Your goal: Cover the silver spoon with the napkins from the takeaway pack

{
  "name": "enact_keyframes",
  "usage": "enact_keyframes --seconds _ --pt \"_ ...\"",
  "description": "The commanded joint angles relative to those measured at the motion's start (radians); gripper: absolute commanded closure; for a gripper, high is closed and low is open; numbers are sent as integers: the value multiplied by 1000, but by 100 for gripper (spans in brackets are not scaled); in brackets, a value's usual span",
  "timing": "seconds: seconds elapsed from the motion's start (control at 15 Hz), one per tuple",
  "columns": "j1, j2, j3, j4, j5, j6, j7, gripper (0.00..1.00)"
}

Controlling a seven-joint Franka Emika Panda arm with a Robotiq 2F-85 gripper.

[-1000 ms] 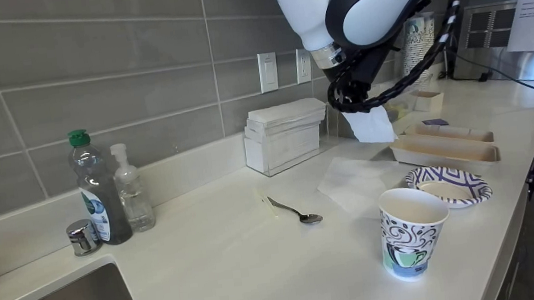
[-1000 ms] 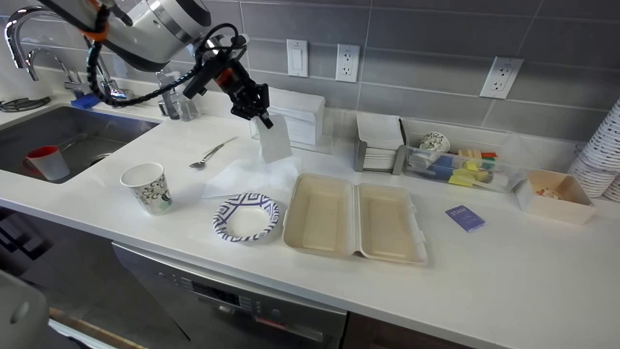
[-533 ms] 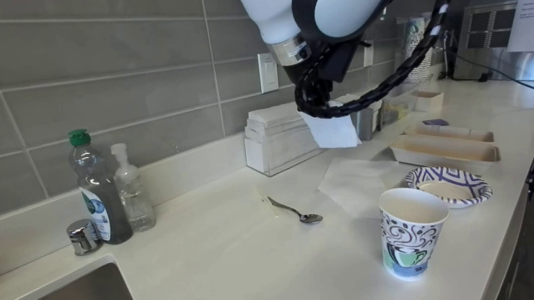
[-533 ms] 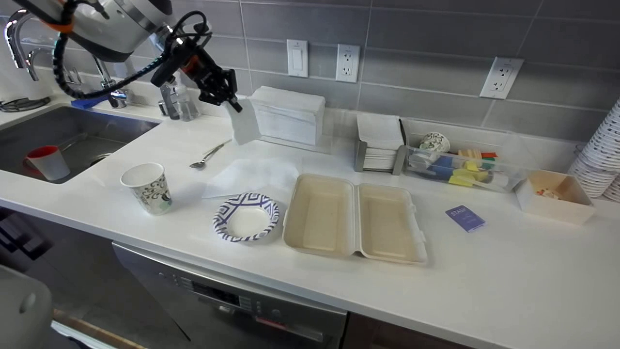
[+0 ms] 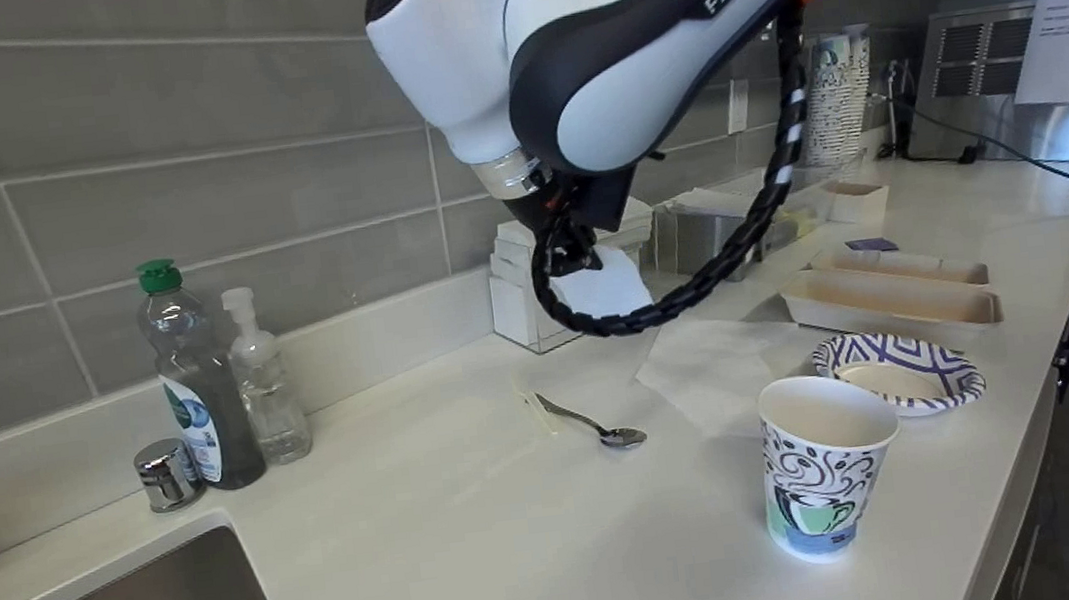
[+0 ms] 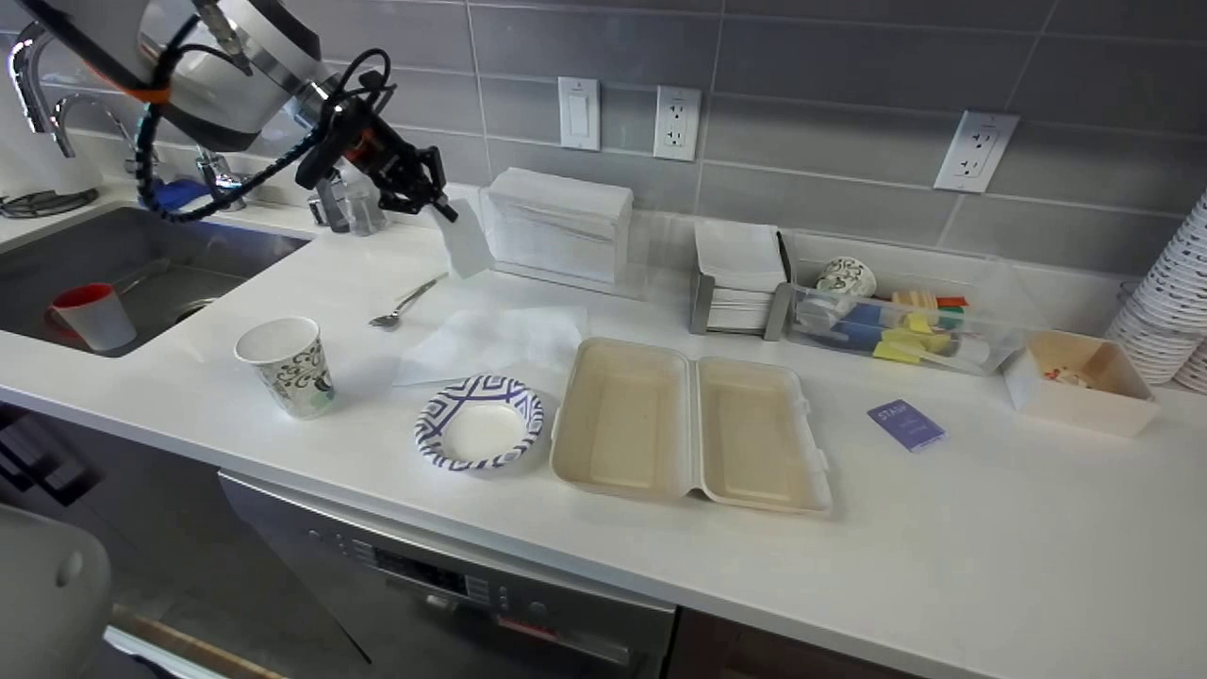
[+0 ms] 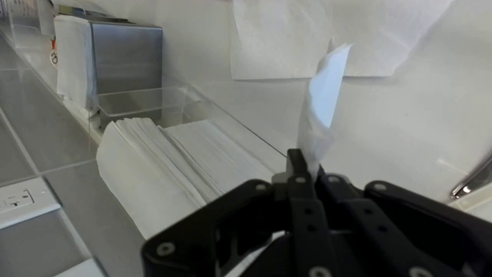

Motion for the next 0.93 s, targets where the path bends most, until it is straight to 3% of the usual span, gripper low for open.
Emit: enact_keyframes --seconds 0.0,0.87 --pt "35 113 -10 90 -36 16 18 100" --pt "120 342 -19 284 21 41 71 100"
